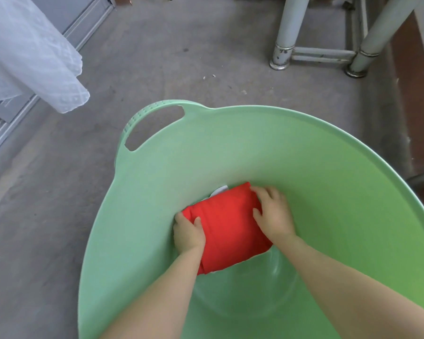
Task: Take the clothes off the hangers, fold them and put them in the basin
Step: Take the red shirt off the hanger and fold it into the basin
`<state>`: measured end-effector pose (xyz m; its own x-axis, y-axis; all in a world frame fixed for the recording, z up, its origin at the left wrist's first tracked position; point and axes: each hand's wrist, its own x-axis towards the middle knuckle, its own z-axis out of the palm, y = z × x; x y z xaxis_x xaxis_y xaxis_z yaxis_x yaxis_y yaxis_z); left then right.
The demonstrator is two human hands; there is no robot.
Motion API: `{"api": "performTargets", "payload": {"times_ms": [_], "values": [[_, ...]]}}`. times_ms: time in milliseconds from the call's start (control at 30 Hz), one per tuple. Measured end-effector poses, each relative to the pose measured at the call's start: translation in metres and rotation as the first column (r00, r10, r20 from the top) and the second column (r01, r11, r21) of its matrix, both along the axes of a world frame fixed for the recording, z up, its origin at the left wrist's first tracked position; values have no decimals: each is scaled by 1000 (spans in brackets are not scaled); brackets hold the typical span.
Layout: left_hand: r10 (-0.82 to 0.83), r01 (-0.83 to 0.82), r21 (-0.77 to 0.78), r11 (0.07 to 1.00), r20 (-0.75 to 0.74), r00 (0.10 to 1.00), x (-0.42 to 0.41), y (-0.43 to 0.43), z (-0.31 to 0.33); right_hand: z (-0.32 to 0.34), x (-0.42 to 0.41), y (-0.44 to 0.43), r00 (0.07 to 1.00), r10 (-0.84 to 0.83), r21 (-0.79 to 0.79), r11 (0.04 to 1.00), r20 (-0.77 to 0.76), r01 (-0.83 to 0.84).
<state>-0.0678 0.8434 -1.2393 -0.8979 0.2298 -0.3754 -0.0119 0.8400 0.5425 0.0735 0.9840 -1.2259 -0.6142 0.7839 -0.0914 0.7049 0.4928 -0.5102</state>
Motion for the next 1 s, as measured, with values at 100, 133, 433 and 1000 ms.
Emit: {"api": "performTargets", "payload": {"times_ms": [100,133,433,1000], "values": [[-441,390,-205,898,-401,803,16,0,19,0,-9,-8,853,512,160,838,98,-521],[-583,517,-271,812,-425,692,18,0,21,-1,-11,-12,761,611,68,768,217,-637],[-784,802,-352,483,235,575,-8,-18,-12,-12,-16,2,665,540,-274,839,515,-469],[-670,710,-192,678,235,704,-16,23,241,239,-11,-9,962,-242,-742,620,128,254]]}}
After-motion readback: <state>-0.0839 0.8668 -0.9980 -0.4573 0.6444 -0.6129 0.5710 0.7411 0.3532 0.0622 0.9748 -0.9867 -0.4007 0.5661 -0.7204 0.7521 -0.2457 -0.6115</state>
